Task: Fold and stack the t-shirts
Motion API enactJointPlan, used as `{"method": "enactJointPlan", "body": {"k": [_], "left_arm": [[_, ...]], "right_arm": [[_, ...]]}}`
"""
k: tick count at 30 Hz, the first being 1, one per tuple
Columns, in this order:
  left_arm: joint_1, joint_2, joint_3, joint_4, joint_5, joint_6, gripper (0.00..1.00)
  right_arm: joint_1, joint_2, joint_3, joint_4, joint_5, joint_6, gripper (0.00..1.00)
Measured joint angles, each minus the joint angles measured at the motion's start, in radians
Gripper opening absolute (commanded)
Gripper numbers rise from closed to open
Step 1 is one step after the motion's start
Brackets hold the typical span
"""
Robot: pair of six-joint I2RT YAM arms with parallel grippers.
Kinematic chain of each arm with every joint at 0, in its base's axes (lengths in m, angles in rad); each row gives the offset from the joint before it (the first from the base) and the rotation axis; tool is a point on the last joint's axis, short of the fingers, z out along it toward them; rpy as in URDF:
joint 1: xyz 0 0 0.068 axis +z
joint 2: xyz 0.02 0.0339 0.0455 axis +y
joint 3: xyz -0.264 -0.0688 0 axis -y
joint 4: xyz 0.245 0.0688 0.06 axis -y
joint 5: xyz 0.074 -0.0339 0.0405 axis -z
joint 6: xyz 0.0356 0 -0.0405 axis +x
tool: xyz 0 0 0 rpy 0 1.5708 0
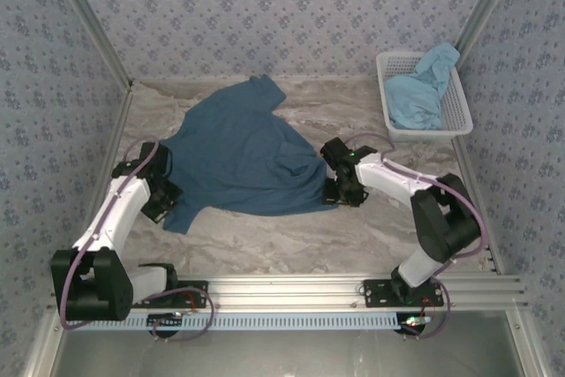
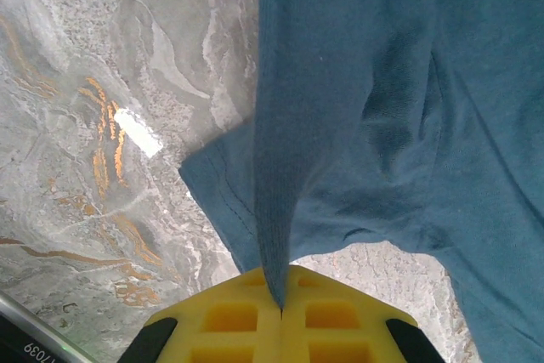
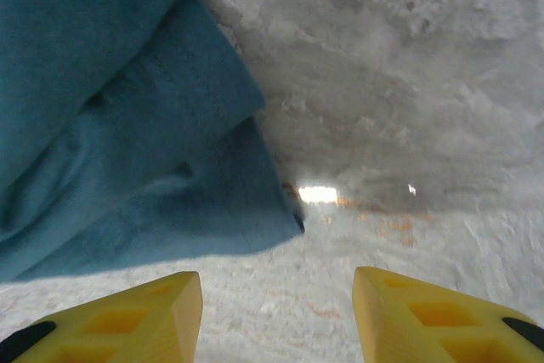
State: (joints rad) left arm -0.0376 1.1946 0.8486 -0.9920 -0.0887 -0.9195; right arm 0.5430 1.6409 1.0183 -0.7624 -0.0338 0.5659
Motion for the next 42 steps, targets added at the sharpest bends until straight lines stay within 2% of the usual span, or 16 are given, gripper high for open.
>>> {"method": "enactJointPlan", "body": {"k": [5, 9, 10, 15, 18, 23, 27, 36, 42], "left_arm": [[-0.005, 0.023, 0.009, 0.000, 0.006, 0.006, 0.00], [-0.005, 0.026, 0.026, 0.000, 0.007, 0.007, 0.00], [-0.006, 0.026, 0.027, 0.001, 0.007, 0.006, 0.00], [-0.011, 0.027, 0.027, 0.002, 0.014, 0.006, 0.00], [-0.011, 0.027, 0.027, 0.006, 0.014, 0.006, 0.00], [-0.025, 0.027, 0.037, 0.008, 0.018, 0.006, 0.00], [-0.043, 0.026, 0.098, 0.012, 0.034, 0.006, 0.00], [-0.050, -0.031, 0.462, 0.045, 0.019, 0.006, 0.00], [-0.050, -0.180, 0.618, 0.130, -0.040, 0.007, 0.00]], "right_arm": [[-0.002, 0.099, 0.038, 0.014, -0.013, -0.046, 0.52], [-0.001, 0.113, 0.042, 0.018, -0.015, -0.052, 0.48], [0.000, 0.117, 0.046, 0.013, -0.013, -0.053, 0.45], [-0.005, 0.149, 0.080, -0.036, 0.020, -0.056, 0.13], [-0.006, 0.148, 0.083, -0.040, 0.023, -0.047, 0.01], [-0.006, 0.103, 0.082, 0.002, 0.011, -0.023, 0.00], [-0.040, -0.056, 0.097, 0.002, 0.012, -0.001, 0.00], [-0.183, -0.296, 0.386, 0.008, -0.008, 0.006, 0.00], [-0.198, -0.439, 0.478, 0.074, -0.030, -0.003, 0.00]]}}
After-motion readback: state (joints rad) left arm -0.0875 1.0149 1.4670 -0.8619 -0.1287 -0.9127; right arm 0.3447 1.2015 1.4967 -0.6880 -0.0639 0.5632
